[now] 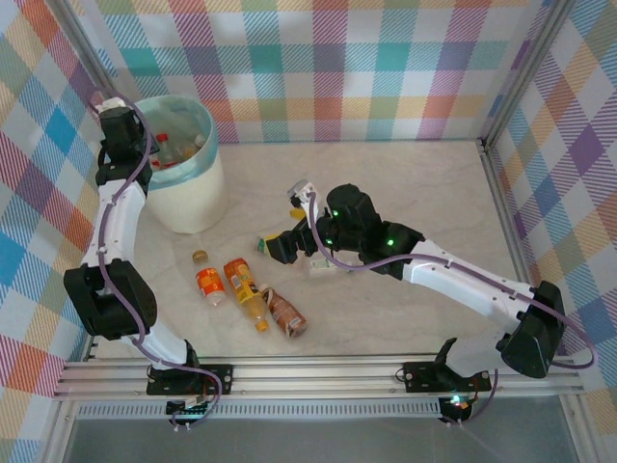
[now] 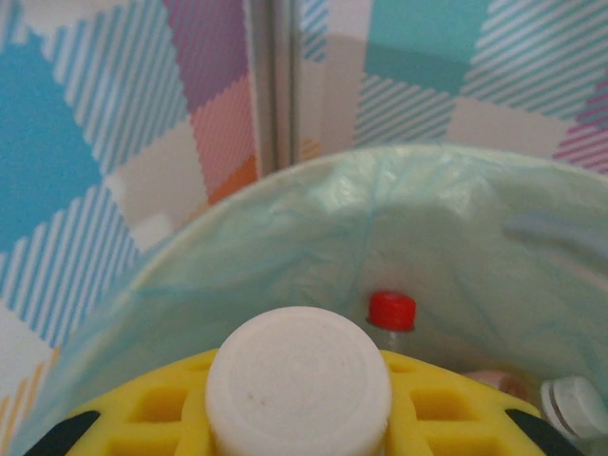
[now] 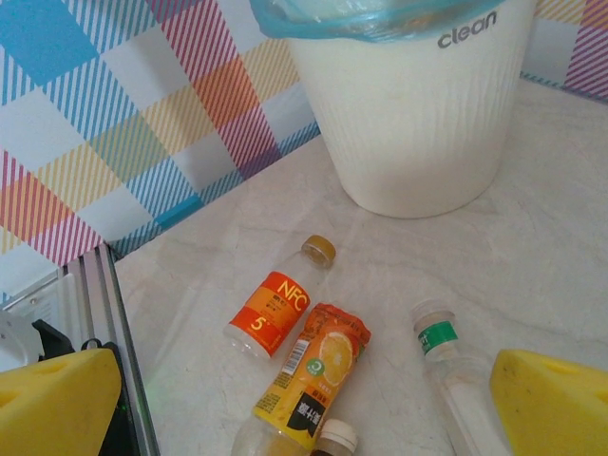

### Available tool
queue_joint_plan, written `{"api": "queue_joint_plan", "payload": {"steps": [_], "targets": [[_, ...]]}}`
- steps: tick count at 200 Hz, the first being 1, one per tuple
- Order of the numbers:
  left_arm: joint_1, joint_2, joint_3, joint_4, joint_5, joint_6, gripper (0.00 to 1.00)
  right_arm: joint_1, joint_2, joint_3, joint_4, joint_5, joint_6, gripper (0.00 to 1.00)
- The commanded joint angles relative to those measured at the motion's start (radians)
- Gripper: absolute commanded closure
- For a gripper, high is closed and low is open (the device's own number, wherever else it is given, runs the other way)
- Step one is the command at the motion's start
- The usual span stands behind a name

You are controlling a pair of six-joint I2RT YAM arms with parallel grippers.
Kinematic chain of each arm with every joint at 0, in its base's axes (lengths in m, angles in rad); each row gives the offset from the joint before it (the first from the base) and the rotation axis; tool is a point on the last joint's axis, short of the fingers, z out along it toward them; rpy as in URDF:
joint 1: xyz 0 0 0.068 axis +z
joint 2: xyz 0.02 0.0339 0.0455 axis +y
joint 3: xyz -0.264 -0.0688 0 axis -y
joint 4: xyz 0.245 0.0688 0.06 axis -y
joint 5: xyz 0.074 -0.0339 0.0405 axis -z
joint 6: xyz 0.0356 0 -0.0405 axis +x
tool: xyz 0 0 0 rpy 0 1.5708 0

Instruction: Put the plastic bottles in the bin

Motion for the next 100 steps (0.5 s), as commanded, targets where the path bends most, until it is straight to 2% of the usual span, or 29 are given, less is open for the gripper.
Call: {"api": "queue_joint_plan", "payload": {"steps": [1,21,30,44,55,60,72,100], "targets": [[0.005,0.026,0.001,0.033,0.098,0.035,0.92,0.003,0.015,-0.016,0.003,-0.019,0.017,0.01],[0.005,0.042,0.009,0.006,0.109,0.033,0.88,0.003,0.021,-0.017,0.002,-0.024,0.017,0.0],[0.005,0.043,0.014,0.0,0.113,0.033,0.83,0.004,0.023,-0.016,0.001,-0.025,0.015,0.0],[0.005,0.044,0.034,-0.015,0.121,0.033,0.62,0.003,0.023,-0.017,0.0,-0.024,0.013,0.0],[0.005,0.044,0.066,-0.04,0.129,0.03,0.38,0.003,0.022,-0.016,0.0,-0.024,0.012,0.0],[0.005,0.042,0.083,-0.053,0.132,0.026,0.32,0.003,0.025,-0.016,0.001,-0.024,0.012,0.0],[0.005,0.038,0.124,-0.08,0.136,0.017,0.29,0.003,0.028,-0.014,0.002,-0.024,0.01,0.0],[0.005,0.018,0.187,-0.112,0.14,-0.004,0.31,0.004,0.036,-0.008,0.007,-0.031,0.012,0.0]]}}
